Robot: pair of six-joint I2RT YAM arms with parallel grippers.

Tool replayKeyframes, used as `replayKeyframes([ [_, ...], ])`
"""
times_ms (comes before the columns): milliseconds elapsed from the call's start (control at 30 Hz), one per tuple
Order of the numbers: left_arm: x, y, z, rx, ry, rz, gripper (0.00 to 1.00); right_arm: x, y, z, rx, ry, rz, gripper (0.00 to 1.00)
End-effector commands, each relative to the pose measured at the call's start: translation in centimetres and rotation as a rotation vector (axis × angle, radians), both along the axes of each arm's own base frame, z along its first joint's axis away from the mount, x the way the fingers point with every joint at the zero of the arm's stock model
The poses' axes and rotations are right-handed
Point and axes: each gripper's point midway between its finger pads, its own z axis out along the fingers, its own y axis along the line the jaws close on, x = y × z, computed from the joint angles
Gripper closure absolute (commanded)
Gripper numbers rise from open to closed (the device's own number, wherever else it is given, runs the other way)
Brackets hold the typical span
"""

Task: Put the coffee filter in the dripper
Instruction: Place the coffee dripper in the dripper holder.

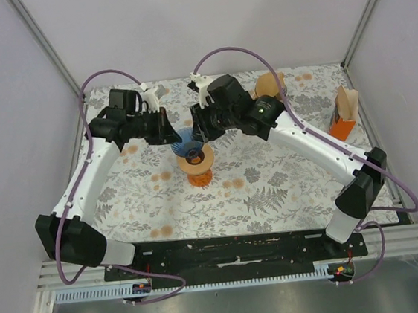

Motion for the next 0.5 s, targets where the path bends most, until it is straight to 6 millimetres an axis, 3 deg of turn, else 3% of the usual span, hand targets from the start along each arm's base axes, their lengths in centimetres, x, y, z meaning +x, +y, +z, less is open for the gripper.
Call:
replayKeyframes([
  [0,0.6,-0.9,1.1,-0.011,-0.083,-0.035,0.98,0.6,-1.1,-3.5,-0.085,0.072,-0.085,0.64],
  [67,0.7,-1.0,0.9,-0.007,-0.080,-0.036,0.98,0.9,-1.1,-4.3,-0.104,0.077,-0.098,0.67],
  [333,1.7,-1.2,0.2,-0.013,-0.076,-0.019,0.98,2.8,-0.5,-5.6,-0.121,0.095,-0.117,0.95],
  [467,2.1,-1.4,0.1,-0.022,-0.075,-0.020,0.98,3.4,-0.8,-6.6,-0.136,0.115,-0.129,1.00],
])
